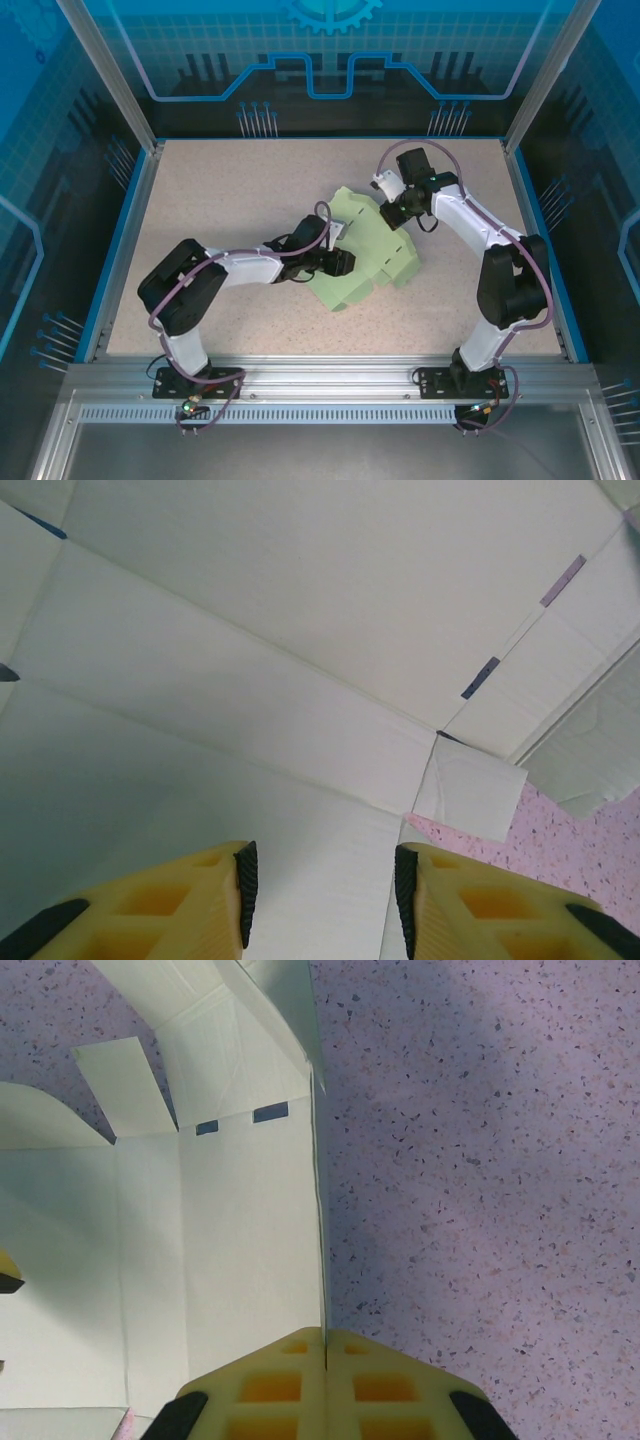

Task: Fold the paper box

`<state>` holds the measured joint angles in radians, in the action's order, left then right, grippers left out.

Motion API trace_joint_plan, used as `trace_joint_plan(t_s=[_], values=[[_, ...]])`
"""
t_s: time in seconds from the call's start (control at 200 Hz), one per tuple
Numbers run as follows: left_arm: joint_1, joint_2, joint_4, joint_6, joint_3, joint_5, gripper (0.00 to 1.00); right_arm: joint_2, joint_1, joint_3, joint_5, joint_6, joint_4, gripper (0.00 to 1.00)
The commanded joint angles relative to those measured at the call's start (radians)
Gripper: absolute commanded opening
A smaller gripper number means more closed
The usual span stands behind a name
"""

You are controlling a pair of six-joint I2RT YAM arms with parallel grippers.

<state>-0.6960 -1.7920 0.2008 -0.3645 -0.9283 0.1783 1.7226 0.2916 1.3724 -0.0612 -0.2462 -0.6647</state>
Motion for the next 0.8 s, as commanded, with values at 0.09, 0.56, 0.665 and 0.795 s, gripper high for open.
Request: trace_joint_plan(t_s=[0.09, 0.56, 0.665, 0.795], values=[[-0.003, -0.054, 0.055, 0.031, -0.029, -0.028, 0.43, -0.015, -0.012, 0.008, -0.016, 0.010, -0.012, 0.00], [0.000, -0.151, 0.081, 0.047, -0.066, -0.067, 0.43, -0.027, -0.029, -0.005, -0.036, 0.010, -0.001, 0.00], [-0.001, -0.162, 0.087, 0.052, -0.058, -0.072, 0.43, -0.026, -0.029, -0.007, -0.035, 0.010, 0.000, 0.00], [-0.003, -0.180, 0.092, 0.056, -0.054, -0.076, 0.42, -0.021, -0.029, -0.004, -0.038, 0.012, -0.003, 0.00]])
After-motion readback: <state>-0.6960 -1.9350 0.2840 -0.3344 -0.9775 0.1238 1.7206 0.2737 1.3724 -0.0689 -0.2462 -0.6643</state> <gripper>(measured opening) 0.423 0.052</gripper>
